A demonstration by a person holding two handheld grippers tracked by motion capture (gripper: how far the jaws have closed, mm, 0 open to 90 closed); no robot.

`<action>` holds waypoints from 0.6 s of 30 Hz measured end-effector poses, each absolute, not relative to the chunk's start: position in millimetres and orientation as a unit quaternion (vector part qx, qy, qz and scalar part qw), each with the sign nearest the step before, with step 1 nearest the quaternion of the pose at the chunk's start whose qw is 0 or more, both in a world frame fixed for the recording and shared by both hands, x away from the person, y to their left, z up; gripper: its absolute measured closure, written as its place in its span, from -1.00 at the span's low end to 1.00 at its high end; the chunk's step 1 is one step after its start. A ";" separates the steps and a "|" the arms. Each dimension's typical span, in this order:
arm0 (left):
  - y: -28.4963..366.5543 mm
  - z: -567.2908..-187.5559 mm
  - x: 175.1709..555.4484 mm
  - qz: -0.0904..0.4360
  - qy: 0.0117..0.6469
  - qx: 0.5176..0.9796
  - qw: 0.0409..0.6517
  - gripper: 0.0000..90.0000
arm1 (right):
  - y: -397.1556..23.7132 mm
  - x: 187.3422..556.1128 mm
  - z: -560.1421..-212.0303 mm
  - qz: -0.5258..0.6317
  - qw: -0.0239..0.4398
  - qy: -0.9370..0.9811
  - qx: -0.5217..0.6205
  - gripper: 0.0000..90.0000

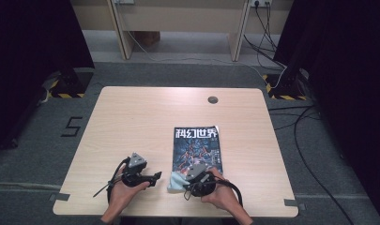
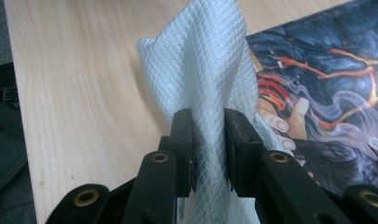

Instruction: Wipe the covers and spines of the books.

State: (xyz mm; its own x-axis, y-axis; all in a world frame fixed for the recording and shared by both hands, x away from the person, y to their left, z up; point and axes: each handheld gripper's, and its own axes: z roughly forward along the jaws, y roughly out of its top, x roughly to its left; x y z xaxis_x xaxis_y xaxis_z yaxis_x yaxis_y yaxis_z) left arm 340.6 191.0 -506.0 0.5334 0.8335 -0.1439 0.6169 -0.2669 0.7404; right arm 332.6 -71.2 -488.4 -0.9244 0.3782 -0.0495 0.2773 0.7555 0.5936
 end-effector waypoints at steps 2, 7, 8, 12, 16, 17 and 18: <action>190.9 -505.8 340.2 0.139 0.461 0.784 0.392 -0.47 | -79.4 333.8 -486.8 0.297 0.084 0.933 0.186 0.67; 190.3 -505.9 339.8 0.140 0.459 0.786 0.389 -0.47 | -102.0 338.4 -485.9 0.296 0.080 0.925 0.226 0.67; 189.9 -506.0 339.6 0.138 0.460 0.786 0.391 -0.47 | -107.8 338.2 -485.6 0.293 0.086 0.924 0.232 0.67; 185.3 -507.9 338.5 0.135 0.459 0.787 0.390 -0.48 | -125.2 337.7 -484.6 0.287 0.097 0.919 0.252 0.67; 176.1 -509.2 335.4 0.123 0.450 0.791 0.397 -0.48 | -142.1 339.8 -483.3 0.281 0.111 0.913 0.273 0.66; 170.4 -510.1 333.2 0.118 0.446 0.792 0.400 -0.48 | -149.9 341.1 -482.9 0.280 0.115 0.910 0.283 0.66; 170.4 -510.1 333.2 0.118 0.446 0.792 0.400 -0.49 | -149.9 341.1 -482.9 0.280 0.115 0.910 0.283 0.66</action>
State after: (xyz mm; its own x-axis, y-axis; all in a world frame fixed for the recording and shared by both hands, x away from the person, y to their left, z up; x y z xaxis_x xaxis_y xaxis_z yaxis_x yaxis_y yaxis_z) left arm 333.2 170.4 -510.1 0.5735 0.8013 -0.1703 0.6124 -0.2813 0.7388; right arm 341.1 -149.9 -482.9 -0.8130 0.5801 -0.0500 0.4518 0.6827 0.5743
